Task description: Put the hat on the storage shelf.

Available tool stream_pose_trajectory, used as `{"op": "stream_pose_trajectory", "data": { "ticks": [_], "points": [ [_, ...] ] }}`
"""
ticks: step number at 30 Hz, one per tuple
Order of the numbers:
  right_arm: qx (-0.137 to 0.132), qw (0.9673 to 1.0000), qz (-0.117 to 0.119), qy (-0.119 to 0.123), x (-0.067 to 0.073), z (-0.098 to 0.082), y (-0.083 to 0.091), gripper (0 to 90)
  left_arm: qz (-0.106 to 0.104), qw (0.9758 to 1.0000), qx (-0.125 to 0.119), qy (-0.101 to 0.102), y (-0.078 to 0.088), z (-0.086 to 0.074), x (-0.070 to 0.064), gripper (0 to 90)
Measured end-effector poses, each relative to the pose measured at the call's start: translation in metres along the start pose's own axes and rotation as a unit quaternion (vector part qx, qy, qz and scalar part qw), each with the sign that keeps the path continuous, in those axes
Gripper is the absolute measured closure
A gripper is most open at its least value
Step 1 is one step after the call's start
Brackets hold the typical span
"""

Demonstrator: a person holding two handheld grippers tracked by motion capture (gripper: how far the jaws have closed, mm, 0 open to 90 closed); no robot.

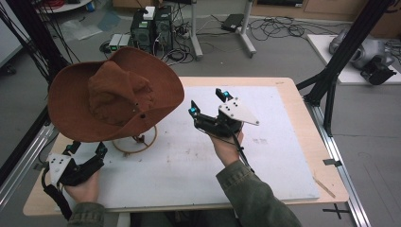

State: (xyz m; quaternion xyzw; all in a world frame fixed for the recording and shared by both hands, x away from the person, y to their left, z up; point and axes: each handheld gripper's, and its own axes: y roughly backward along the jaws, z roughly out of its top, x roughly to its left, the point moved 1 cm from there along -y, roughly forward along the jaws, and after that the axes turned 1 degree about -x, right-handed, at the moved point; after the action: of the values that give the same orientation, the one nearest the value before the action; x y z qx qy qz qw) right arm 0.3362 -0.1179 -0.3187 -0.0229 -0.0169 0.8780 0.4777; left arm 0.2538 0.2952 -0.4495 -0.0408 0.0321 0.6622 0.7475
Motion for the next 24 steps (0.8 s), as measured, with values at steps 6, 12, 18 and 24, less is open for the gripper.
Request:
{"op": "stream_pose_trajectory", "data": {
  "ticks": [6, 12, 18, 24],
  "points": [
    [0.023, 0.9995, -0.020, 0.002, -0.012, -0.011, 0.009, 12.1, -0.002, 1.0000, 0.000, 0.001, 0.000, 0.000, -0.001, 14.7],
    [0.018, 0.9993, -0.030, 0.012, -0.021, -0.018, 0.020, 12.1, 0.000, 1.0000, -0.001, 0.001, 0.000, 0.000, 0.000, 14.7],
    [0.038, 0.9976, -0.056, 0.014, -0.039, -0.035, 0.038, 12.1, -0.002, 1.0000, 0.000, 0.001, -0.001, 0.000, -0.001, 14.7],
    [0.044, 0.9954, -0.085, 0.012, -0.063, -0.048, 0.055, 12.1, -0.004, 1.0000, 0.001, -0.001, -0.001, 0.000, -0.003, 14.7]
  ]
}}
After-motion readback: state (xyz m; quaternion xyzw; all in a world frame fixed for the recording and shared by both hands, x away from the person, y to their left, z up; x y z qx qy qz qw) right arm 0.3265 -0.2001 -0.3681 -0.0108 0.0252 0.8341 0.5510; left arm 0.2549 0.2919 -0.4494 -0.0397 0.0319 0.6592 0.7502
